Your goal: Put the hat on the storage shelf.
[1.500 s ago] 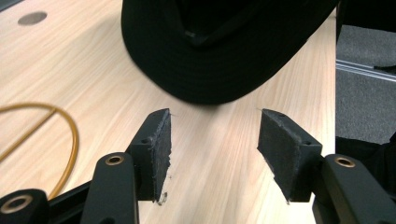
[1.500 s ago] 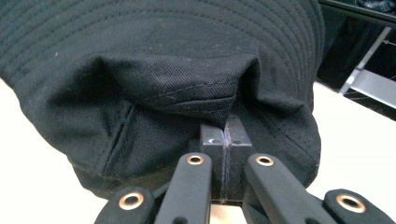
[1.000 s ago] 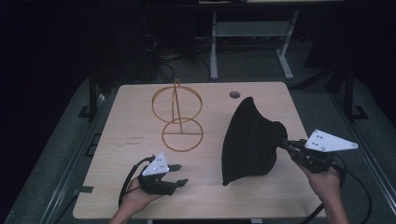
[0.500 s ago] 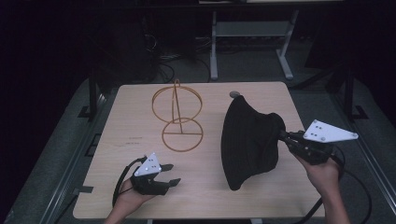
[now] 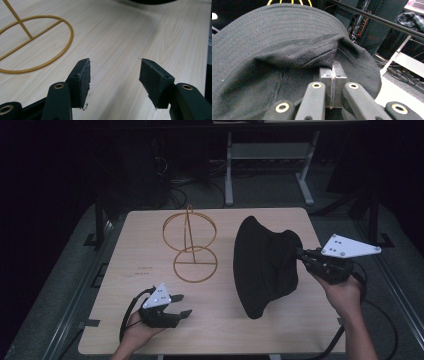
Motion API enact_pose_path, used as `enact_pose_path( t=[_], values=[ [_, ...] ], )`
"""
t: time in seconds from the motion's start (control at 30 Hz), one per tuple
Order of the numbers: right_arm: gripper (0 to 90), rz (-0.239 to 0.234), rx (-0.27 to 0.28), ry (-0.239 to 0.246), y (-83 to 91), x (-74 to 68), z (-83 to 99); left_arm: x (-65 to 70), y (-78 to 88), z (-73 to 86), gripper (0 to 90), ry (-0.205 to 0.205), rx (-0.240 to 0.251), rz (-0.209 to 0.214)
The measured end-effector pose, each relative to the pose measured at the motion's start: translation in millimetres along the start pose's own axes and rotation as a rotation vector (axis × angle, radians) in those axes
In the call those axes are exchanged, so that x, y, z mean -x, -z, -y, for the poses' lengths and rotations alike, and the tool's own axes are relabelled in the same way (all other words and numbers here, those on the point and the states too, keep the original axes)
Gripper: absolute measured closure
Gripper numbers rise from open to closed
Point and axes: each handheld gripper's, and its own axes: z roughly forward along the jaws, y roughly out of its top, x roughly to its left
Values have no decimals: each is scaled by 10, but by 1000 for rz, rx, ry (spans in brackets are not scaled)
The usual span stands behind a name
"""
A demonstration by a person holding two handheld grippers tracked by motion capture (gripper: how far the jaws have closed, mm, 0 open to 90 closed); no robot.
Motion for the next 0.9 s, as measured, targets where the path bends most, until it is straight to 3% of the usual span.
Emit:
enact_pose_path(
  t=[0.1, 0.33, 0.6, 0.9],
  values=[
    [898, 4, -4, 3, -20, 15, -54, -25, -12, 14, 399, 30, 12, 2],
    [898, 0, 1, -3, -70, 71, -171, -58, -53, 33, 369, 23, -6, -13],
    [898, -12, 0, -1, -136, 125, -331, -111, -25, 60, 357, 51, 8, -21],
    [898, -16, 12, 1, -197, 162, -513, -152, -27, 72, 336, 49, 11, -32]
  ],
)
